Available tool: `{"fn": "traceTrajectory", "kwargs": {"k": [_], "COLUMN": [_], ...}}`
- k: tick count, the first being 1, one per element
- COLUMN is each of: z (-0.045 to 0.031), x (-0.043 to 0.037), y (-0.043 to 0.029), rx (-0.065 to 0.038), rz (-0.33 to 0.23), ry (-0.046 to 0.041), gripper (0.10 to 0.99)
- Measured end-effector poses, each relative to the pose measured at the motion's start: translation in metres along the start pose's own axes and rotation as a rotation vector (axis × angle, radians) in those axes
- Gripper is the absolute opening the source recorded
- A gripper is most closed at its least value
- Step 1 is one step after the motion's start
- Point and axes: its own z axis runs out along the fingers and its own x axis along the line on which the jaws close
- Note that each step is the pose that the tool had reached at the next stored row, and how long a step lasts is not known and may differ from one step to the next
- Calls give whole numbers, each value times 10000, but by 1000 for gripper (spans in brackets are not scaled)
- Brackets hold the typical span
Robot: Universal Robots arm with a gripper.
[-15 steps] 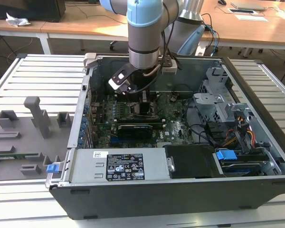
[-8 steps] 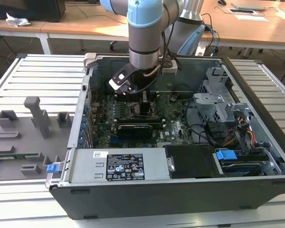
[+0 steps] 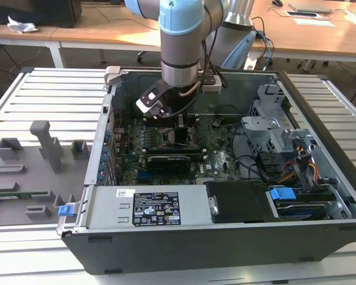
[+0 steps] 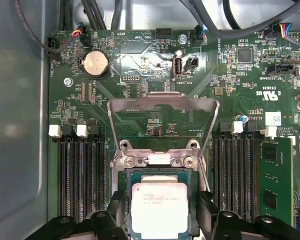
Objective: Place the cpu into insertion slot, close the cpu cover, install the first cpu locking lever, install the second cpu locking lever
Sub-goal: 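Place the cpu into insertion slot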
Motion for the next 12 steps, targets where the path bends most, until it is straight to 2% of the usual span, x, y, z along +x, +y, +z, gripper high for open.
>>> {"fn": "traceTrajectory", "kwargs": {"k": [4,9,12], "z": [-70,-71,-71], "x": [0,0,-1], "y": [4,4,4], "rx": [-1,-1,1], "rz": [1,-1,-1], "ry": [1,-8,-14], "gripper": [675,675,471]}}
